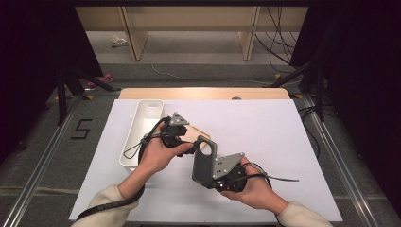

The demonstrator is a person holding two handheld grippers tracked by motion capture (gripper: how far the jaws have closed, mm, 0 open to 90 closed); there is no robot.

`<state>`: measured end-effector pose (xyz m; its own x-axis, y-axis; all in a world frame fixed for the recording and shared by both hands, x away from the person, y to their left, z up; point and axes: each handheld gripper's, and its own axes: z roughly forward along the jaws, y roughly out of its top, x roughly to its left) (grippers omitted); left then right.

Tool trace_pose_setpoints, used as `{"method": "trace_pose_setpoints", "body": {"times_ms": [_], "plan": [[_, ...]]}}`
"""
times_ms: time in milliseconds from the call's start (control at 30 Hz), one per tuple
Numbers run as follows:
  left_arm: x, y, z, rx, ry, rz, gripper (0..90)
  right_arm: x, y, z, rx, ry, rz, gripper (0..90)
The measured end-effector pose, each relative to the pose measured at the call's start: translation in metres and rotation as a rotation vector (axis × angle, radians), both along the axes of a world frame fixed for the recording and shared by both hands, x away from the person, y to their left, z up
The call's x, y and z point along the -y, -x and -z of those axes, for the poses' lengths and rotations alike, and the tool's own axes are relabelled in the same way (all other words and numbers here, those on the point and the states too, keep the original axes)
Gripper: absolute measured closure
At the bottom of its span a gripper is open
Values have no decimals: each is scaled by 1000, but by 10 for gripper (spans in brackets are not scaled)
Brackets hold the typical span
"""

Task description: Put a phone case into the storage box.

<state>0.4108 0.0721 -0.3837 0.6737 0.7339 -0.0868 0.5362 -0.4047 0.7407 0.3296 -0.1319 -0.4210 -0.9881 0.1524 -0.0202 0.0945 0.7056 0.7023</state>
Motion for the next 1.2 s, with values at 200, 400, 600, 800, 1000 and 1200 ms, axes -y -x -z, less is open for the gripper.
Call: {"method": "trace_pose_setpoints", "body": {"times_ms": [200, 400, 600, 800, 1000, 1200], "plan": [[10, -19, 8, -105, -16, -27, 449, -3, 1, 0, 9, 6, -6, 894], [14, -25, 12, -186, -20, -52, 517, -3, 2, -1, 27, 10, -7, 894], [12, -29, 15, -242, -1, -67, 559, -4, 2, -2, 42, 13, -7, 894], [12, -29, 16, -266, 40, -84, 649, -6, 3, -1, 57, 30, -16, 893], [15, -23, 6, -245, 127, -106, 734, -7, 2, 2, 70, 48, -13, 893], [25, -9, -10, -192, 249, -57, 815, -11, 2, 6, 88, 74, -7, 875]]}}
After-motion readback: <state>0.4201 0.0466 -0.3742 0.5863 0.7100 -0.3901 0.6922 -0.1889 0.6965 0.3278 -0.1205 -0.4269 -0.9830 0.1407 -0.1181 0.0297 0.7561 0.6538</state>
